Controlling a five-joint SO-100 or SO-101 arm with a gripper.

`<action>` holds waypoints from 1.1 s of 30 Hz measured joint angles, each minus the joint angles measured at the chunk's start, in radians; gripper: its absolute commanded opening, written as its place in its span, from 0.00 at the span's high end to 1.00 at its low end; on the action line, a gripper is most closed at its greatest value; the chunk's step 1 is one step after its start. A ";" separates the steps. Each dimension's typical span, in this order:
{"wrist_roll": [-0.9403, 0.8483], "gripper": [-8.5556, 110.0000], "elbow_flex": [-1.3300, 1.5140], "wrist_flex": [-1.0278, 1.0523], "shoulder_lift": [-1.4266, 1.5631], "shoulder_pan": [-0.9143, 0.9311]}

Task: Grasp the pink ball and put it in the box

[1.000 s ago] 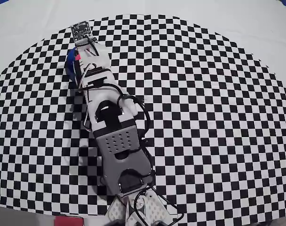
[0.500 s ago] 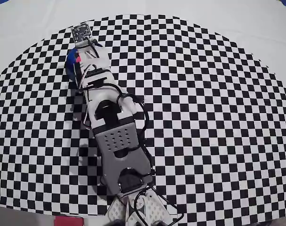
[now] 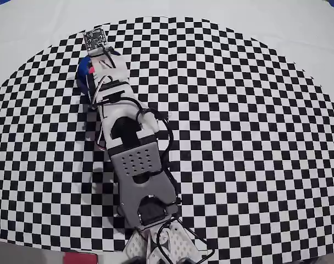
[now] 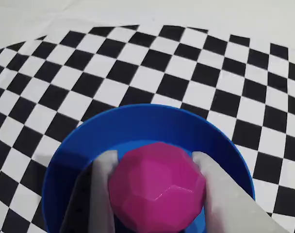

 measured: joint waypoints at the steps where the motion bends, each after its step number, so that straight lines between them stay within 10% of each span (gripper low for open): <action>1: 0.000 0.93 0.000 0.000 0.000 0.000; 30: 0.000 0.92 -0.002 0.000 -0.002 0.000; 33: 0.000 0.79 -0.002 0.000 -0.002 0.000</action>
